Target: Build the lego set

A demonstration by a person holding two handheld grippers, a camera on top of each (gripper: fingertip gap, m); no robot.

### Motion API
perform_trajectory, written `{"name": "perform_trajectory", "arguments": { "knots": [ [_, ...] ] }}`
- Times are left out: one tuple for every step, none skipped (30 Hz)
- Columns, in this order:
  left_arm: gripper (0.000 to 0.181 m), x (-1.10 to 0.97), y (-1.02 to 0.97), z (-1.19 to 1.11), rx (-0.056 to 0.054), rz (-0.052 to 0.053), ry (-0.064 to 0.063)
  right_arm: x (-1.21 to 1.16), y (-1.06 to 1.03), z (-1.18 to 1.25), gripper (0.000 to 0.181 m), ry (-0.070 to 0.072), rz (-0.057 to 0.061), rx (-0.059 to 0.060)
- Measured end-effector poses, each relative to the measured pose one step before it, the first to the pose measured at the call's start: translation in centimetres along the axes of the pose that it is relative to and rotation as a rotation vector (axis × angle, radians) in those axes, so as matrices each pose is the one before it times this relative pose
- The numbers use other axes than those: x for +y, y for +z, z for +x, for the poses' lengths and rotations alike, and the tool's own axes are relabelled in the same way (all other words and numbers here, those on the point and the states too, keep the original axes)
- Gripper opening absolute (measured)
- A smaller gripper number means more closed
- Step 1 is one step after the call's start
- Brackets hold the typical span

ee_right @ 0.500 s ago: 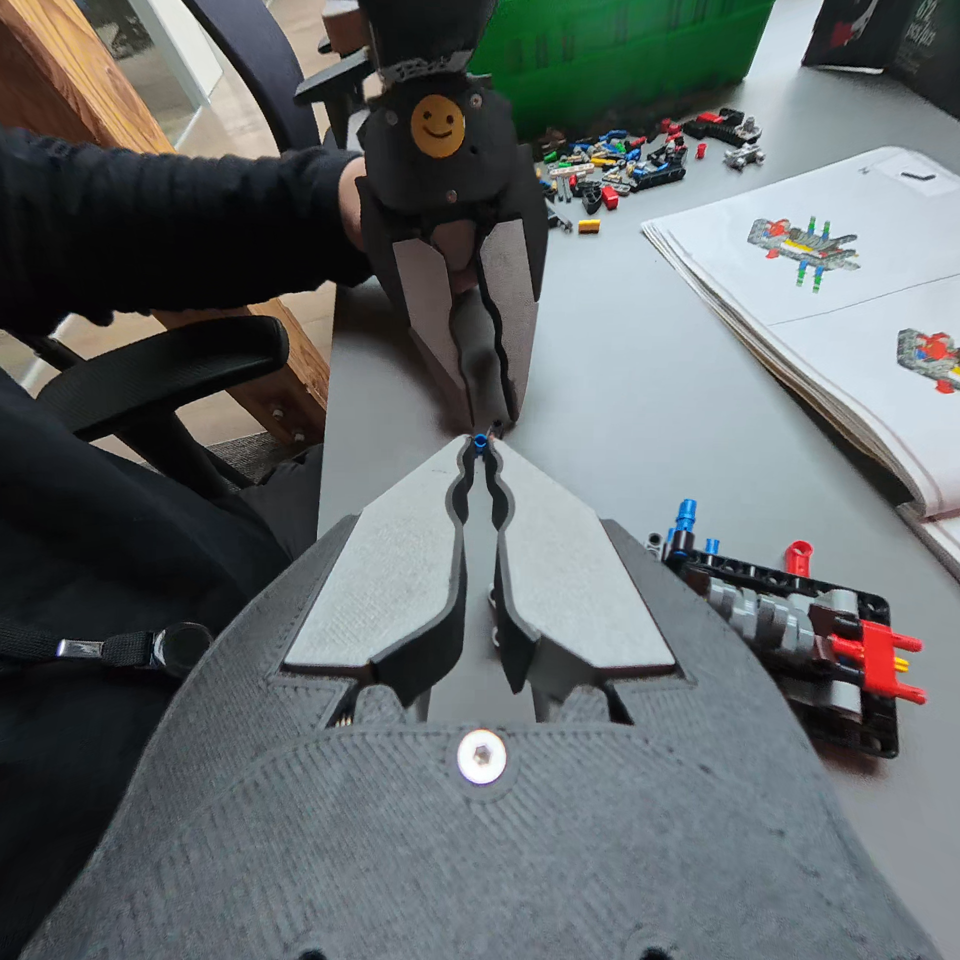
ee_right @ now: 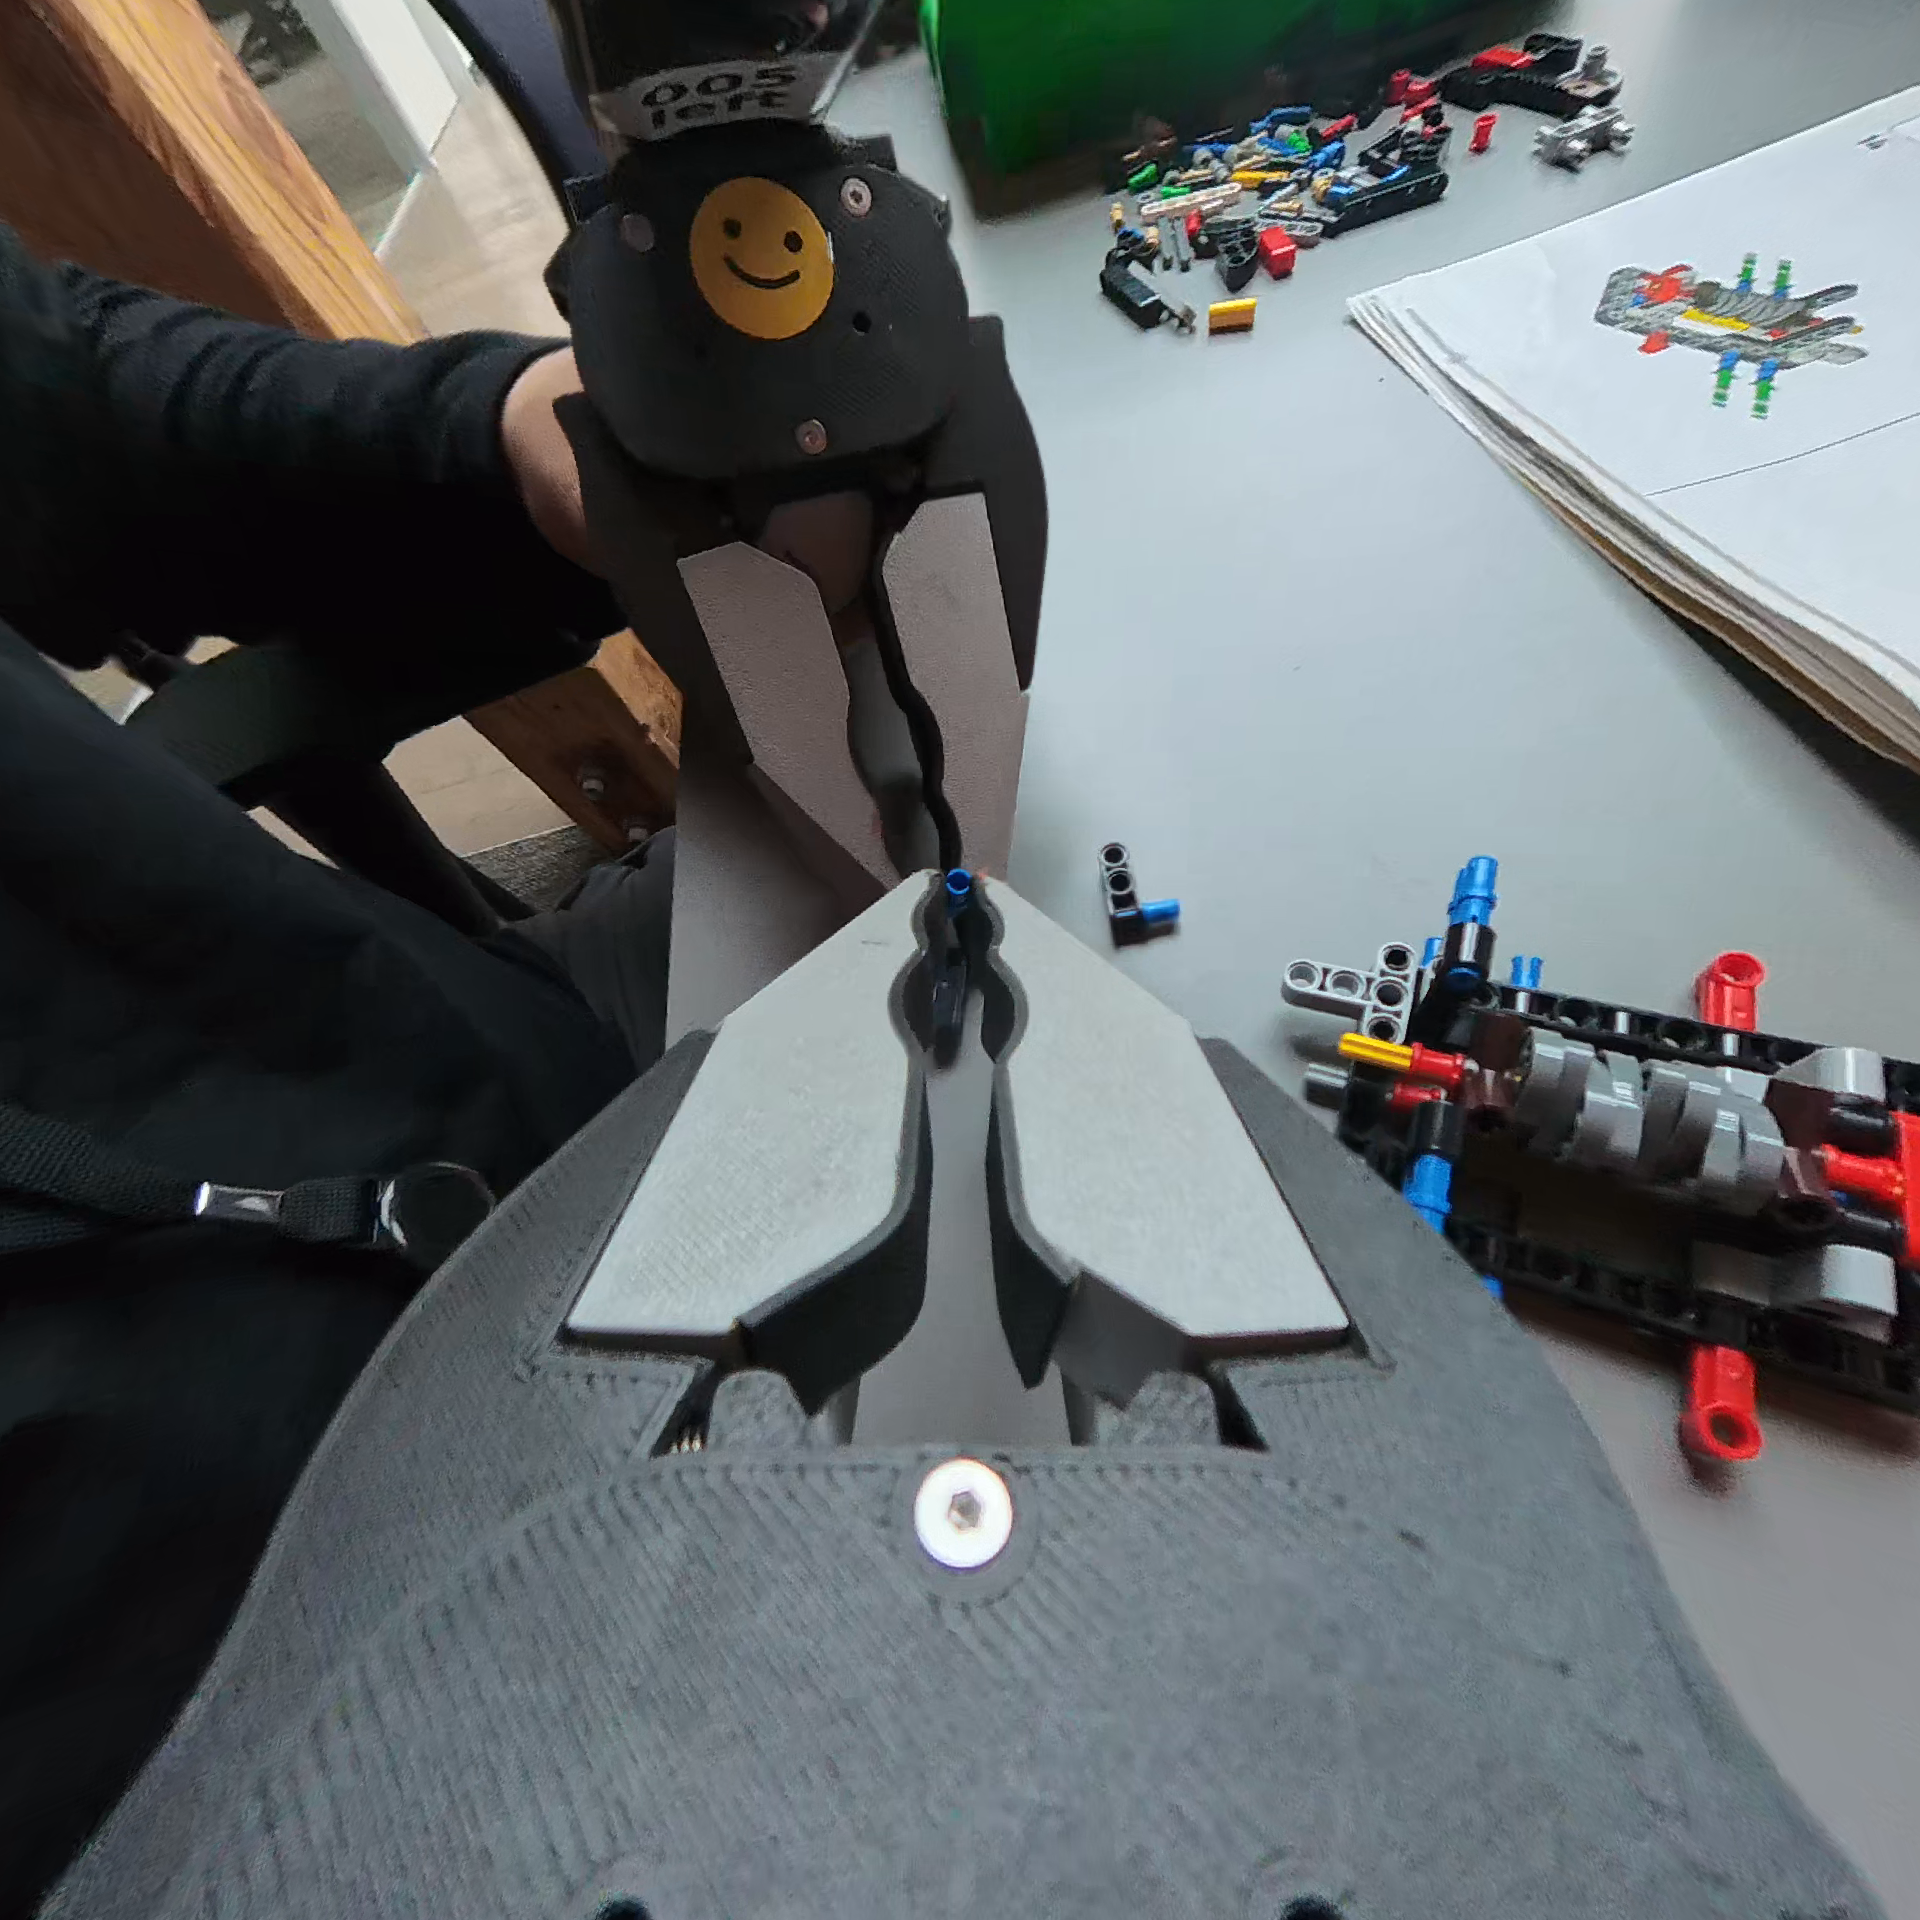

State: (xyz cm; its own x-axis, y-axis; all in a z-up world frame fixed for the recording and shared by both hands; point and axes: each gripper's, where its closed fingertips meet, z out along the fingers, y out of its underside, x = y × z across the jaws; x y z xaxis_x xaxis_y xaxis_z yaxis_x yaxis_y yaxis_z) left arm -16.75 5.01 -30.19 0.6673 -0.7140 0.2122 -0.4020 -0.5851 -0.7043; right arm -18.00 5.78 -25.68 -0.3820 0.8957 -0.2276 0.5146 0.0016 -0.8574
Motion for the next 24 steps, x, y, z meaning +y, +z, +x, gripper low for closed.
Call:
{"name": "perform_trajectory", "arguments": {
  "knots": [
    [0.005, -0.05, 0.055, 0.027, -0.0199, 0.0038, -0.0155, 0.234, -0.006, -0.244, 0.0, 0.003, -0.0075, -0.0177],
    [0.005, -0.049, 0.112, 0.282, 0.004, 0.0067, -0.0265, 0.234, 0.014, -0.162, 0.0, 0.0022, -0.0065, -0.0103],
    [0.005, -0.004, 0.121, 0.424, 0.0173, 0.0032, -0.0253, 0.239, 0.032, -0.126, 0.0, -0.0006, -0.0075, -0.0052],
    [0.006, 0.017, 0.045, 0.33, 0.0118, 0.0024, -0.0195, 0.229, 0.048, -0.112, 0.0, -0.0029, -0.0074, -0.0027],
    [0.009, 0.008, 0.03, 0.333, 0.0116, 0.0046, -0.0089, 0.193, 0.053, -0.074, 0.0, -0.003, -0.0055, -0.0005],
    [0.012, 0.007, -0.017, 0.202, 0.0032, 0.0037, -0.0064, 0.169, 0.066, -0.048, 0.0, -0.0004, -0.005, 0.0],
    [0.012, 0.054, -0.035, 0.035, -0.0063, 0.0012, -0.0028, 0.158, 0.094, -0.067, 0.0, 0.0022, -0.0055, -0.003],
    [0.013, 0.056, -0.053, 0.045, -0.0045, 0.0008, 0.003, 0.159, 0.106, -0.131, 0.0, 0.0041, -0.0069, -0.0076],
    [0.013, 0.075, -0.058, -0.003, -0.0052, -0.0004, 0.006, 0.114, 0.107, -0.154, 0.0, 0.0026, -0.0062, -0.0075],
    [0.012, 0.07, -0.054, -0.023, -0.0048, -0.0005, 0.0044, 0.104, 0.101, -0.129, 0.0, -0.0042, -0.0058, -0.0031],
    [0.01, 0.071, -0.013, 0.064, 0.0018, -0.0019, 0.0056, 0.142, 0.104, -0.059, 0.0, -0.0086, -0.0111, 0.0028],
    [0.008, 0.082, 0.009, 0.07, 0.0034, -0.0047, 0.0067, 0.129, 0.103, -0.013, 0.0, -0.0097, -0.0111, 0.0064],
    [0.006, 0.041, 0.013, 0.02, 0.0002, -0.0032, 0.003, 0.075, 0.097, -0.062, 0.0, -0.0099, -0.0071, 0.0018],
    [0.006, 0.011, 0.012, 0.064, 0.003, -0.0008, 0.0028, 0.104, 0.09, -0.109, 0.0, -0.0079, -0.0084, -0.0031],
    [0.006, 0.007, 0.009, 0.061, 0.0025, -0.0013, 0.0034, 0.186, 0.09, -0.041, 0.0, -0.0052, -0.0122, -0.0002],
    [0.006, 0.009, -0.005, 0.005, 0.0004, -0.0002, 0.001, 0.19, 0.062, 0.0, 0.0, -0.0028, -0.0109, 0.0007],
    [0.006, -0.002, 0.002, 0.004, 0.0028, -0.0007, 0.003, 0.098, 0.016, -0.04, 0.0, 0.0008, -0.004, -0.003],
    [0.006, 0.005, -0.003, 0.022, 0.0034, -0.0014, 0.006, -0.021, -0.045, -0.03, 0.0, 0.0041, 0.0031, -0.003],
    [0.006, 0.011, 0.005, -0.024, 0.0012, -0.0022, 0.0058, -0.062, -0.048, 0.013, 0.0, 0.004, 0.0053, 0.0006],
    [0.006, -0.018, 0.02, -0.021, 0.0007, -0.0015, 0.0055, -0.035, -0.018, 0.01, 0.0, 0.0012, 0.0027, 0.002],
    [0.005, -0.017, 0.023, -0.03, -0.0002, -0.002, 0.0061, 0.043, 0.006, 0.001, 0.0, -0.0008, -0.0027, 0.0021],
    [0.004, -0.016, 0.03, -0.052, -0.0013, -0.0021, 0.0038, 0.084, 0.034, -0.001, 0.0, -0.0035, -0.0054, 0.0036],
    [0.003, -0.027, 0.042, -0.045, 0.0002, -0.0014, 0.0022, 0.084, 0.026, -0.016, 0.0, -0.0069, -0.0045, 0.0047],
    [0.003, -0.018, 0.017, 0.006, 0.0034, -0.0011, 0.0019, 0.046, 0.025, -0.022, 0.0, -0.0084, -0.0028, 0.0048]
  ]
}}
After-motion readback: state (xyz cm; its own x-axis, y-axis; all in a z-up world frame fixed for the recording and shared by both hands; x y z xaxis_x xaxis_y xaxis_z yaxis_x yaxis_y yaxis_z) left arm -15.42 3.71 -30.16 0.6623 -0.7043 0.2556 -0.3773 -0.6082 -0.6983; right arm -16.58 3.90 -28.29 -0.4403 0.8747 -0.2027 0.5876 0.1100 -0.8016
